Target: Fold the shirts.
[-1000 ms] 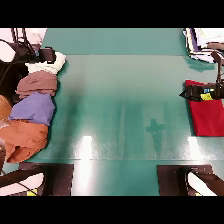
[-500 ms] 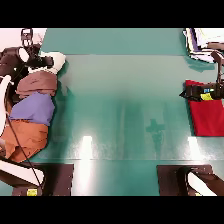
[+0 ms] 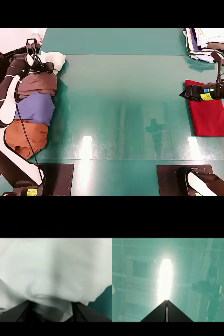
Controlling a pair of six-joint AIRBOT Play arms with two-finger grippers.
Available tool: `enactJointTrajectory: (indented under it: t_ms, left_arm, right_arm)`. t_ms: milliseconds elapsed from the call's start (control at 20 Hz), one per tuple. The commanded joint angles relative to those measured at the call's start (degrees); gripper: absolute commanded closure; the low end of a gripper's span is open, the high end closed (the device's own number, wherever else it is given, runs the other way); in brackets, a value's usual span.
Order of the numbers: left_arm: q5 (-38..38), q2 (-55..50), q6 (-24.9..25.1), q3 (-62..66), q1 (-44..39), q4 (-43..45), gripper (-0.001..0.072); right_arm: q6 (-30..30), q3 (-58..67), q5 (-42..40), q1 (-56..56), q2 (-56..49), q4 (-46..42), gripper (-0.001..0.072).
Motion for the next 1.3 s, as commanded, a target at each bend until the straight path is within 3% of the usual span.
enactJointTrajectory:
  t_ms: [0,50,350,550,750,950,1150,1250]
  left_arm:
    - [1.51,-1.38,0.72,1.05,0.24,-0.07,0.0471]
    - [0.90,-1.38,0.72,2.45,0.24,-0.07,0.0682]
    - [-6.29,1.66,0.52,19.12,0.22,-1.92,0.0684]
    - [-6.62,15.10,1.09,19.69,-0.39,-2.71,0.0684]
    - [-15.58,29.62,5.11,19.61,-3.93,-3.04,0.0684]
    - [-21.77,38.73,5.20,17.44,-13.62,-3.04,0.0685]
    - [-31.34,39.93,-0.85,12.00,-28.52,-3.58,0.0685]
    - [-30.84,39.91,-2.19,6.36,-37.66,-5.38,0.0685]
  right_arm:
    - [0.59,0.04,-0.09,0.07,0.00,0.04,0.0694]
    - [0.59,0.04,-0.07,0.07,0.00,0.04,0.0695]
    - [0.59,0.09,-1.33,0.07,0.26,0.04,0.0695]
    - [0.57,0.11,-9.77,0.04,3.21,2.01,0.0695]
    - [0.55,3.08,-16.55,0.04,7.13,3.39,0.0695]
    - [0.50,12.74,-16.41,0.04,6.99,2.45,0.0696]
    - [-0.52,21.16,-14.56,0.04,5.92,2.36,0.0695]
    - [-1.03,24.28,-12.22,0.04,5.35,2.38,0.0696]
